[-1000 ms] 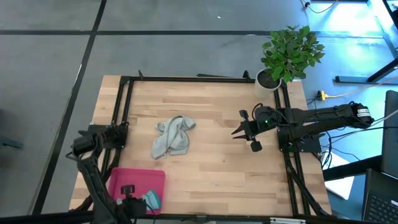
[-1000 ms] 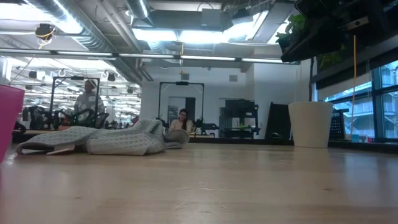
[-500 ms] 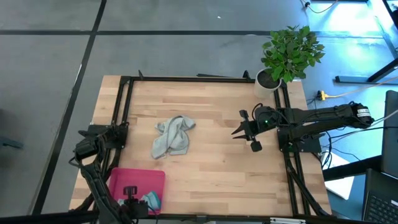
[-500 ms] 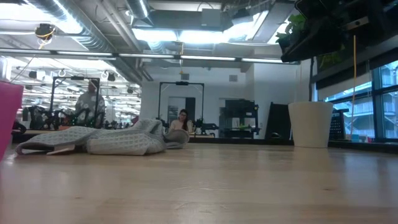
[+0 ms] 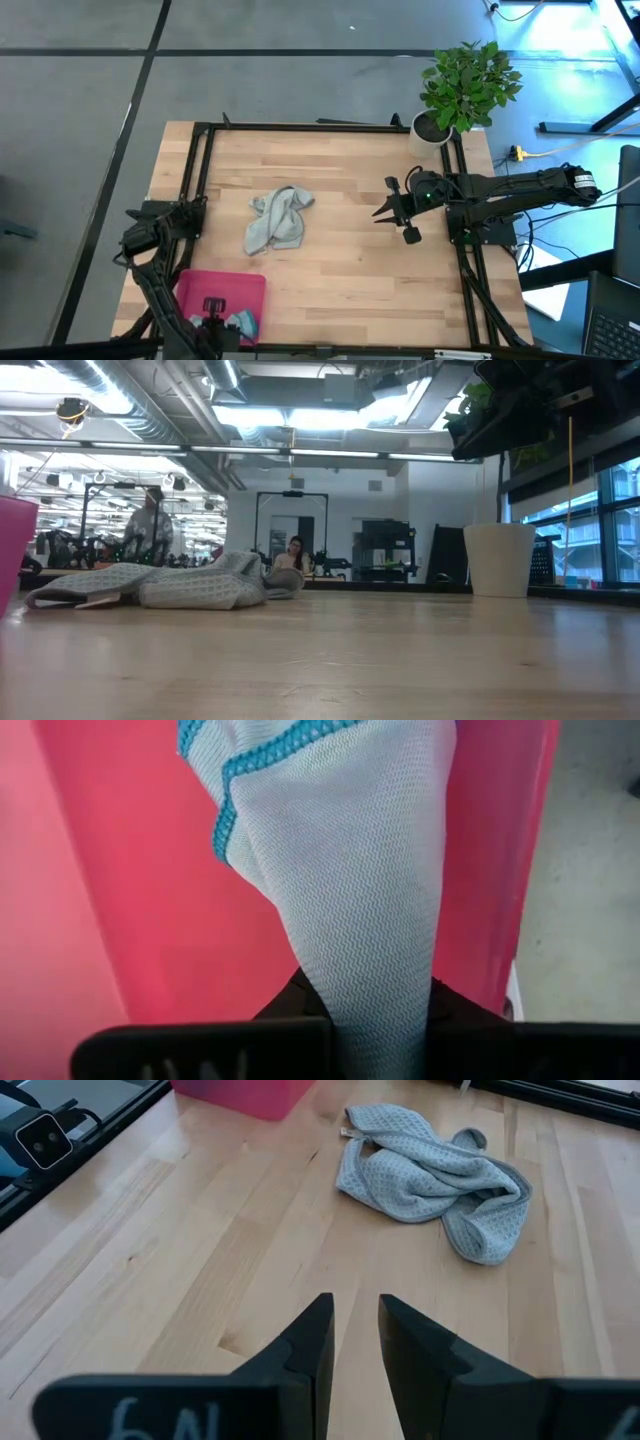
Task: Roll microfiber towels into tight, uniform cylinder then place into a basket
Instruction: Put the rolled blue towel into the red bin
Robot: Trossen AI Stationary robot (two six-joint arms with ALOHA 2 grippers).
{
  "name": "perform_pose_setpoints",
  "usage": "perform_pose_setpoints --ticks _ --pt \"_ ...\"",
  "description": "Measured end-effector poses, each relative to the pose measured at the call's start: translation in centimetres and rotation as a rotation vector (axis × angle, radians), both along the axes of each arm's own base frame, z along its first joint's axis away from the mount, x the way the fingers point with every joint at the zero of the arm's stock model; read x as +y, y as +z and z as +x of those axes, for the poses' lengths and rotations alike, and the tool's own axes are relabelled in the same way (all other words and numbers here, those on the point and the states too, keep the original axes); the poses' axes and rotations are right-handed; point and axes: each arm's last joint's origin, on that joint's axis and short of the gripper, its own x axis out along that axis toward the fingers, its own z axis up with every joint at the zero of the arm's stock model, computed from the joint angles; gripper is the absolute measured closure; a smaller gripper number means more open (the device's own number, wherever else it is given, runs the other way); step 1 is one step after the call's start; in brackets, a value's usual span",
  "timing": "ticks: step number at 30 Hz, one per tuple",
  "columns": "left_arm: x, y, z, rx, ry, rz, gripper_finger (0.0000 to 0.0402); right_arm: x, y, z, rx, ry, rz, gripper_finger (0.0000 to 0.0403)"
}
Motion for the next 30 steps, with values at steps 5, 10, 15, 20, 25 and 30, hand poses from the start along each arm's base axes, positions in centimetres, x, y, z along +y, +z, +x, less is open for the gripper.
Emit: perform_pose_setpoints --ticks 5,10,15,20,25,30 --pt "0.6 0.7 -0.1 0.014 -0.03 0.036 0.037 0.0 0.0 0.0 0.0 0.0 0.0 0.0319" --pt "0.7 0.6 -0.1 0.018 -0.041 0.042 0.0369 0.0 0.0 0.0 0.0 0.0 0.0 0.0319" --pt "0.8 -0.9 -0.3 0.012 -0.045 0.023 0.0369 0.0 0.0 0.0 0.0 0.0 0.0 0.0319" --pt "1.0 -2.2 -0.5 0.013 -0.043 -0.003 0.0369 0.0 0.0 0.0 0.0 0.0 0.0 0.0319" --pt "1.0 -2.3 -0.5 0.012 -0.037 -0.004 0.0368 0.0 0.0 0.0 0.0 0.0 0.0 0.0319" --pt "1.0 -2.3 -0.5 0.009 -0.017 -0.003 0.0336 0.0 0.0 0.0 0.0 0.0 0.0 0.0319"
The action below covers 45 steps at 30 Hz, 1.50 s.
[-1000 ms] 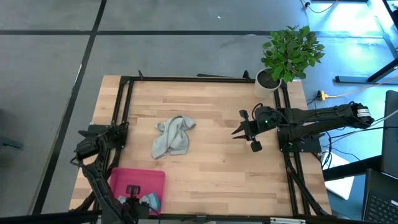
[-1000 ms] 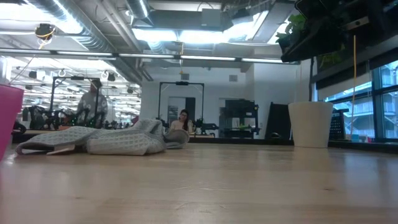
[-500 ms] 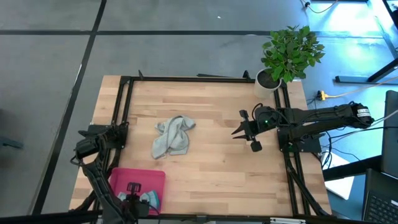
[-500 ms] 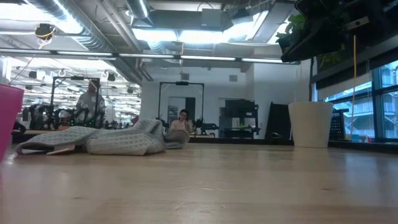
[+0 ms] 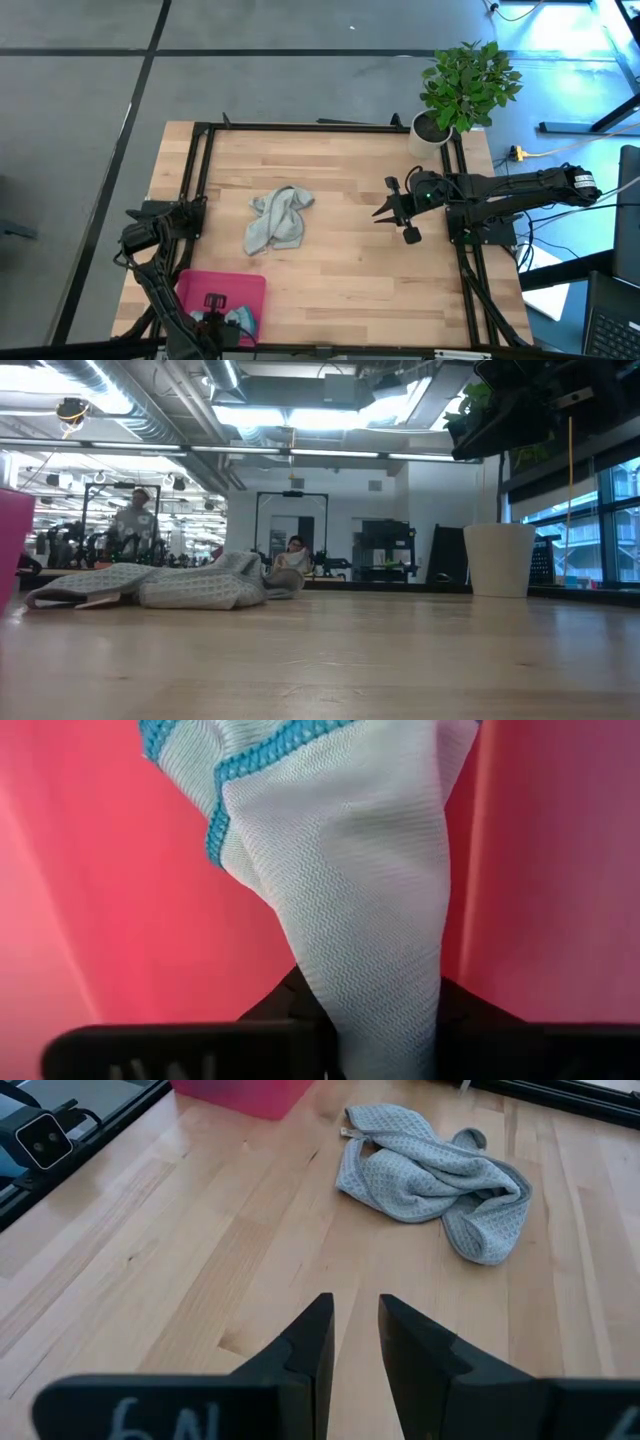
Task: Roll microfiber towels into tight, uniform cylinder then place into a basket
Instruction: Put the rolled blue towel into the red bin
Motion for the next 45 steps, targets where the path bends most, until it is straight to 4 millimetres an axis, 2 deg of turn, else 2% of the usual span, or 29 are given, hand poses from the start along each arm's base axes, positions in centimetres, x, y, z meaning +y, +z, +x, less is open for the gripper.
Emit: perform_pose_setpoints --ticks 10,15,24,36,42,45 --pt "0.1 0.0 0.0 0.002 0.0 0.005 0.0223 0.0 0.0 0.0 0.0 0.0 0.0 0.0319" --pt "0.2 0.2 0.1 -0.003 0.005 0.004 0.0186 0.0 0.0 0.0 0.0 0.0 0.0 0.0319" --pt "1.1 2.2 0.5 -0.039 0.028 -0.012 0.018 0.0 0.0 0.0 0.0 0.0 0.0 0.0319" --pt "3.7 7.4 0.2 -0.232 0.125 -0.006 0.018 0.0 0.0 0.0 0.001 0.0 0.0 0.0319" --pt "4.3 7.7 0.6 -0.219 0.097 0.011 0.018 0.0 0.0 0.0 0.001 0.0 0.0 0.0319" --pt "4.8 6.9 0.6 -0.197 0.105 0.042 0.018 0.0 0.0 0.0 0.001 0.0 0.0 0.0319"
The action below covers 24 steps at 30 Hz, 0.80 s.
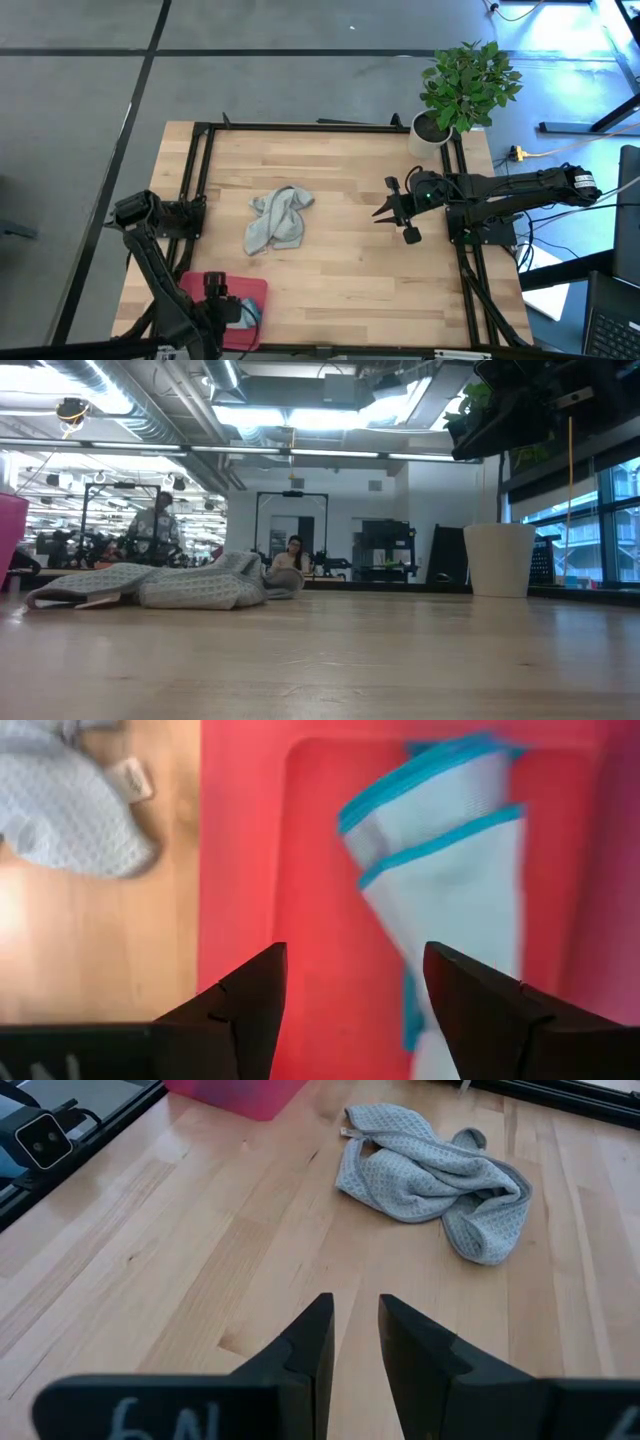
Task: Roll microfiber towels into tight, uniform cylinder then place into a basket
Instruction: Put the rolled blue towel into the red bin
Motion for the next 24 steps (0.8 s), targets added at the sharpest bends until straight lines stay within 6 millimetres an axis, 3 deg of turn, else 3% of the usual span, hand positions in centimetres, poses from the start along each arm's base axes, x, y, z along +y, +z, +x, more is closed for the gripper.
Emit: perform_pose_setpoints --ticks 11,24 --pt "1.6 -5.0 -0.2 0.088 0.059 -0.034 0.018 0.0 0.0 0.0 0.0 0.0 0.0 0.0319" --pt "0.4 -4.7 1.0 0.058 -0.07 -0.165 0.018 0.0 0.0 0.0 0.0 0.0 0.0 0.0319"
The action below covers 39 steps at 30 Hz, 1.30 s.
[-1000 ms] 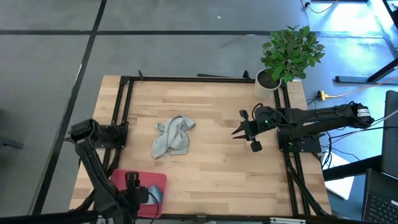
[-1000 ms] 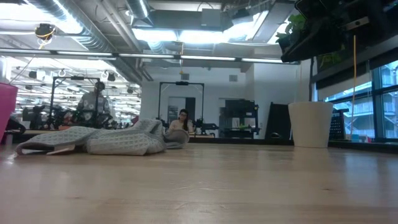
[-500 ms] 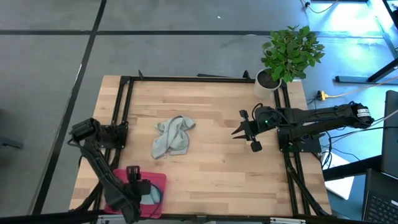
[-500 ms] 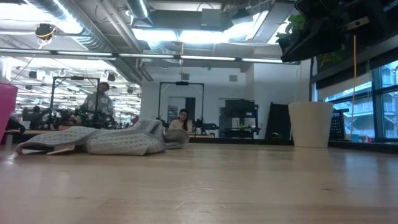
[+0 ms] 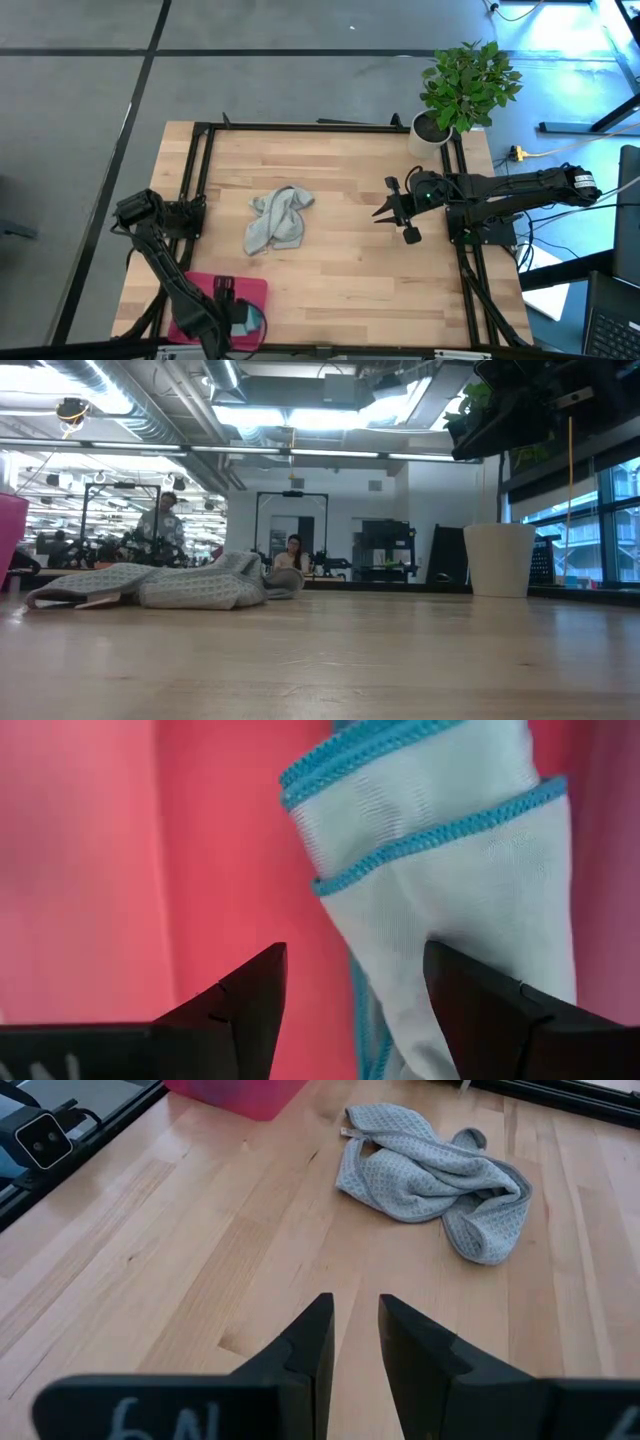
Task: Roll microfiber towels into tight, uniform cylinder then place into a basket
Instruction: Put the rolled blue towel into the red bin
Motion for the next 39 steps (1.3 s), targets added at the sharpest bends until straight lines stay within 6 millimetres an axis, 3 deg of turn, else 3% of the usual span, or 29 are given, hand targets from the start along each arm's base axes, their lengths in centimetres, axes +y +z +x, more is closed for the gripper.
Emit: perform_pose_setpoints --ticks 10,20,30,39 --pt "-0.3 0.1 0.1 -0.002 -0.053 -0.03 0.018 0.0 0.0 0.0 0.0 0.0 0.0 0.0319" --pt "1.4 2.5 -0.5 -0.103 -0.035 0.07 0.018 0.0 0.0 0.0 0.0 0.0 0.0 0.0319" --pt "1.7 -0.7 0.3 -0.079 -0.057 0.127 0.018 0.0 0.0 0.0 0.0 0.0 0.0 0.0319" --pt "1.7 -1.0 1.4 -0.112 -0.08 0.084 0.018 0.0 0.0 0.0 0.0 0.0 0.0 0.0319"
